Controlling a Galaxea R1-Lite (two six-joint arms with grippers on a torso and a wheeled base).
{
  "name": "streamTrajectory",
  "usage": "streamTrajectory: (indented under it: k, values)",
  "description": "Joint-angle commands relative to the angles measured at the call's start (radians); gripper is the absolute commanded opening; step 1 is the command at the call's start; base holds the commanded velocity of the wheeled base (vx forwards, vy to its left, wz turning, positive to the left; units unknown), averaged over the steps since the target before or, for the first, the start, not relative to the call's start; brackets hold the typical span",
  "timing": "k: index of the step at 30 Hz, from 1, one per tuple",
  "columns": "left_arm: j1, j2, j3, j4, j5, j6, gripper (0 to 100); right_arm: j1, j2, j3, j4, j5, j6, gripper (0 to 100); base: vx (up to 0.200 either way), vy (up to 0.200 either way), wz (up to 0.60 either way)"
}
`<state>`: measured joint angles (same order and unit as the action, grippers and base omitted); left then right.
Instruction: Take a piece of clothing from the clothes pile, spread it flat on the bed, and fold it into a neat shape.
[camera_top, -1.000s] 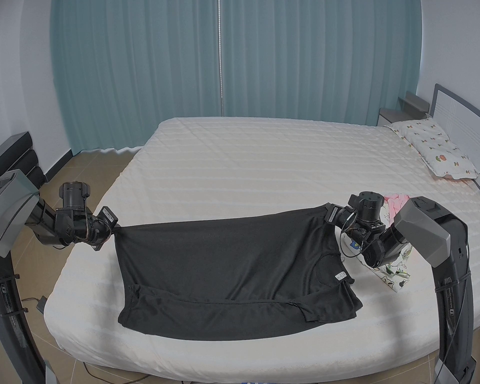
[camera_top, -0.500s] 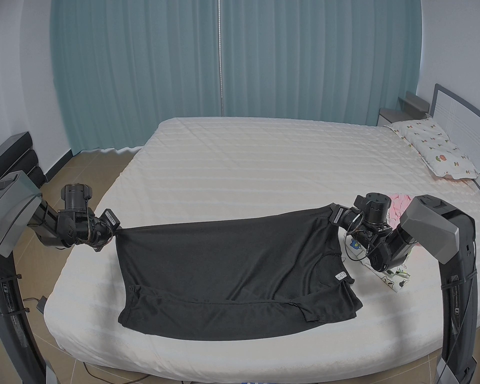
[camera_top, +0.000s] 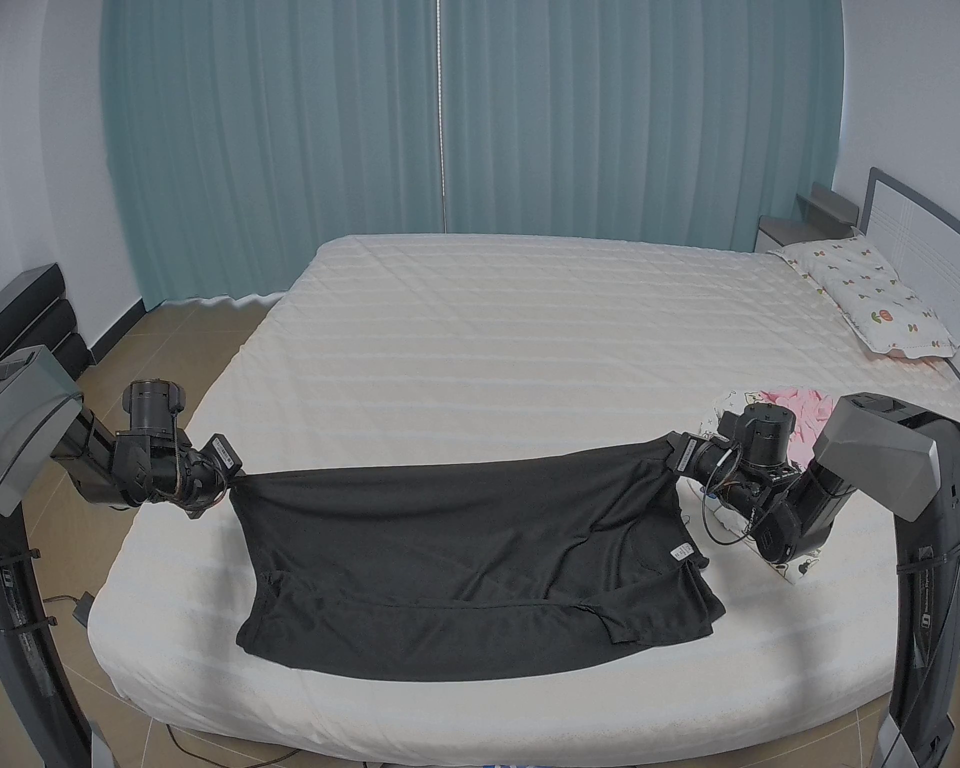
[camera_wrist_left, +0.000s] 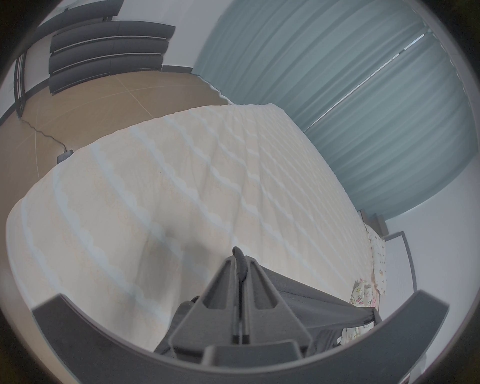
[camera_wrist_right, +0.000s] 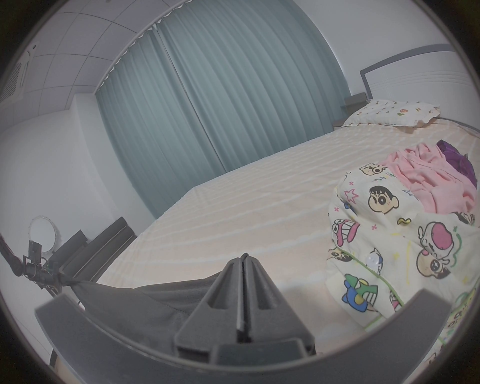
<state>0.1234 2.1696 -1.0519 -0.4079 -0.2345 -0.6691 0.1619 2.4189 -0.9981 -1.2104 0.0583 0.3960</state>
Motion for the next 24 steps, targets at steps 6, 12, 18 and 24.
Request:
streamTrajectory:
  k: [6, 12, 18, 24]
  values:
    - [-0.002, -0.047, 0.138, -0.003, 0.003, 0.097, 0, -0.007, -0.043, 0.248, -0.072, 0.063, -0.023, 0, 0.000, 0.000, 0.00]
    - [-0.010, -0.036, 0.202, -0.003, 0.009, 0.137, 0, -0.002, -0.027, 0.361, -0.074, 0.092, -0.108, 0, 0.000, 0.000, 0.00]
    - [-0.030, -0.031, 0.247, -0.003, 0.009, 0.143, 0, 0.004, 0.000, 0.414, -0.074, 0.098, -0.132, 0, 0.000, 0.000, 0.00]
    - [-0.042, -0.017, 0.263, -0.002, 0.011, 0.143, 0, 0.004, 0.000, 0.441, -0.075, 0.101, -0.137, 0, 0.000, 0.000, 0.00]
